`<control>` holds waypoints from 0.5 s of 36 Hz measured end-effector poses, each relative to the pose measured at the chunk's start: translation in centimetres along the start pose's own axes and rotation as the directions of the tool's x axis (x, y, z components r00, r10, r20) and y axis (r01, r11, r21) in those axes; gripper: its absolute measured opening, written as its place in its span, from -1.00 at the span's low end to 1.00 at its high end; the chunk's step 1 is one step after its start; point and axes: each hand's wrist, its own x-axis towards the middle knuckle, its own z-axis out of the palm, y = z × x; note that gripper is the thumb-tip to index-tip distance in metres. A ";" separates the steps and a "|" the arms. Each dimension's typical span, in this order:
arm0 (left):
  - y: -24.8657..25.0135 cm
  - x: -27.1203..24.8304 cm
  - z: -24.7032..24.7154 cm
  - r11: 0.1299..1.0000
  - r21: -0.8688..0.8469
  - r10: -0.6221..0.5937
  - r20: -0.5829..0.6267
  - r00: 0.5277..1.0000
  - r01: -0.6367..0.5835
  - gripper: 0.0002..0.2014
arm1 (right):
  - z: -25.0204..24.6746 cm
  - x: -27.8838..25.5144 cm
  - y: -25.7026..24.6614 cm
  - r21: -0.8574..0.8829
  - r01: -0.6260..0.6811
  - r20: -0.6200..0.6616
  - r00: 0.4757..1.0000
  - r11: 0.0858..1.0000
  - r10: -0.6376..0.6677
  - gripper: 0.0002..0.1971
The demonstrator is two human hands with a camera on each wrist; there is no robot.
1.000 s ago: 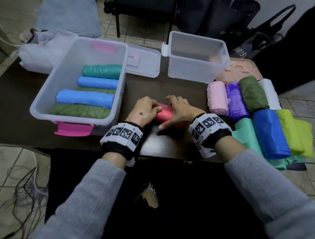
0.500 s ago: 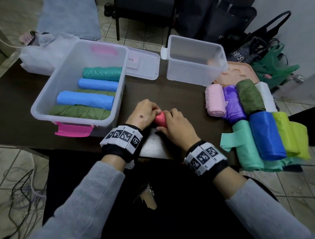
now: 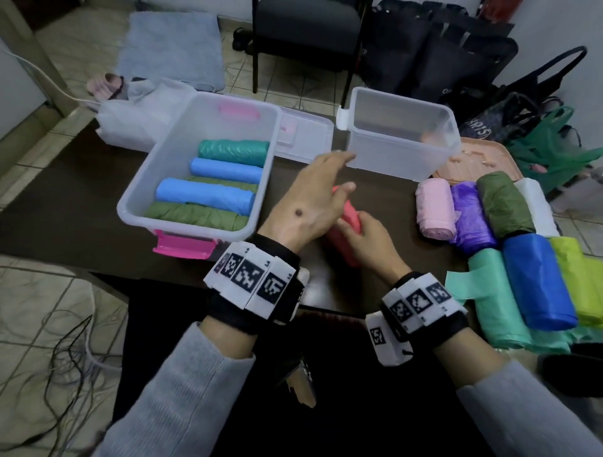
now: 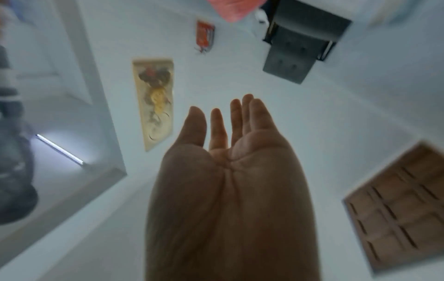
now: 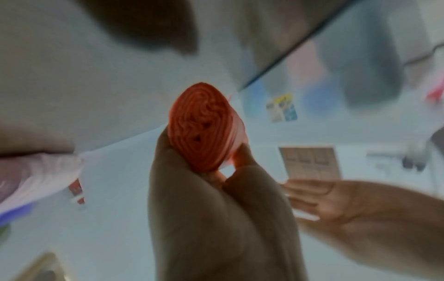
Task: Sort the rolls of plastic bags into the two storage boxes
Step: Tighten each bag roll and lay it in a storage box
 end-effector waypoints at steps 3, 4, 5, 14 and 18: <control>-0.2 -0.7 -3.8 0.999 0.029 -0.021 -0.170 0.985 0.027 -0.56 | -0.7 1.1 -2.2 0.280 -0.035 -0.030 0.999 0.959 0.045 -0.82; -0.7 -1.1 -5.1 0.997 0.053 -0.044 -0.226 0.973 0.057 -0.57 | -0.9 1.4 -3.2 0.384 -0.036 -0.022 0.999 0.922 0.049 -0.81; -1.3 -1.6 -6.3 0.993 0.077 -0.069 -0.275 0.959 0.094 -0.58 | -1.0 1.8 -4.3 0.457 -0.030 -0.013 0.999 0.889 0.041 -0.80; -9.2 -7.1 -11.6 0.823 -0.053 -0.489 -0.572 0.659 0.565 -0.65 | -0.2 5.2 -14.7 0.357 0.353 0.001 0.926 0.865 -0.378 -0.79; -10.7 -7.8 -11.5 0.731 -0.166 -0.648 -0.471 0.598 0.662 -0.65 | 2.5 7.0 -17.5 0.052 0.481 0.062 0.873 0.875 -0.483 -0.65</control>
